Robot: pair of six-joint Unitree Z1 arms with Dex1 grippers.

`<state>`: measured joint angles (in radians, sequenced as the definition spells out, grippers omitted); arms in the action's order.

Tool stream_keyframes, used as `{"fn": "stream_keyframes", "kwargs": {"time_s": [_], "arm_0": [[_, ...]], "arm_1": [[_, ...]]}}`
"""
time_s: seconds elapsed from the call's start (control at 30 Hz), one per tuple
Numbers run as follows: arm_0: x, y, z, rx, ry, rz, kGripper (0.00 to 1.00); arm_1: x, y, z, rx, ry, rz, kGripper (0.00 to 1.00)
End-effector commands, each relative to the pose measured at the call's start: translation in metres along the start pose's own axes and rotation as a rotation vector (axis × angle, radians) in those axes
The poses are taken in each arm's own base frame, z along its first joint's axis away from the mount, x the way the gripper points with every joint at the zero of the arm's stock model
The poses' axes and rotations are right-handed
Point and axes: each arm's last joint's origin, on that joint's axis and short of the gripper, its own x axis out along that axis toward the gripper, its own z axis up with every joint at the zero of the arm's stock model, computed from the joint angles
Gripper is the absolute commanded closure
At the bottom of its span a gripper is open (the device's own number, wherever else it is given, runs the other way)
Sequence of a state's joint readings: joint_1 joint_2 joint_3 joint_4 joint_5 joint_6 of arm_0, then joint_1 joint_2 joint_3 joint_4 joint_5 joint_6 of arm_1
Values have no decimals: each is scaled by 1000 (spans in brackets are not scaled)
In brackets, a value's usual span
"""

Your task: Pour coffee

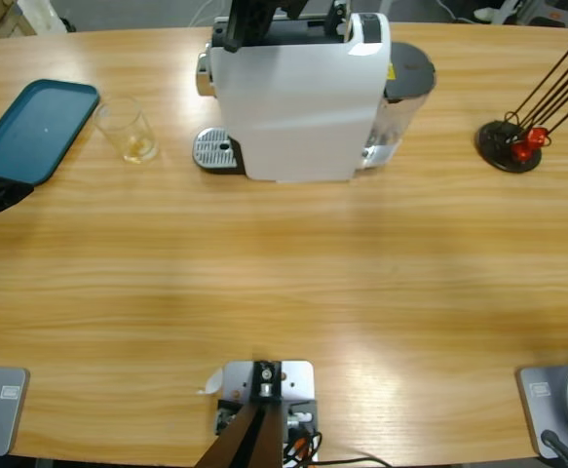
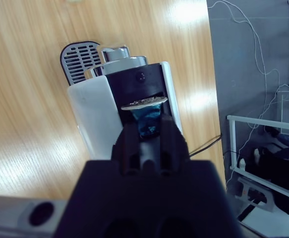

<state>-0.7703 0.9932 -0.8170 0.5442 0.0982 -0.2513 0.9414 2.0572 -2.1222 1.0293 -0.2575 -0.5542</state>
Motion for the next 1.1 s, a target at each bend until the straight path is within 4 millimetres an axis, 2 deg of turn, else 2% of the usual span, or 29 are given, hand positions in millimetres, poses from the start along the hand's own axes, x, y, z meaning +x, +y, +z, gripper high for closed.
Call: {"fn": "stream_keyframes", "kwargs": {"time_s": [0.03,0.2,0.3,0.37,0.47,0.5,0.6,0.73,0.83,0.93,1.03,1.1], "arm_0": [[6,0,-9,22,28,-6,78],[6,0,-9,22,29,-6,78],[7,0,-9,23,33,-5,78],[7,0,-9,23,33,-6,78],[9,-1,-8,27,37,-10,78],[9,-2,-8,27,39,-10,78],[9,-2,-8,27,37,-9,78],[10,-2,-7,27,37,-9,82],[12,-3,-6,29,42,-9,82],[11,-3,-5,28,35,-10,86],[11,-3,-4,28,32,-10,94],[12,-3,-3,28,35,-11,96]], "arm_1": [[38,6,-7,-16,83,35,0],[29,1,-5,-9,72,18,0],[14,-4,-5,-4,58,1,0],[-5,-8,-4,5,44,-18,2],[-46,-11,-1,27,2,-36,2],[-62,-8,1,32,-18,-36,0],[-94,5,2,48,-48,-37,0],[-119,31,1,35,-41,-6,0],[-145,40,-12,53,-59,19,0],[-176,35,-31,97,-106,-2,0],[-209,30,-59,173,-176,-85,0],[-220,31,-84,245,-207,-182,0]]}}
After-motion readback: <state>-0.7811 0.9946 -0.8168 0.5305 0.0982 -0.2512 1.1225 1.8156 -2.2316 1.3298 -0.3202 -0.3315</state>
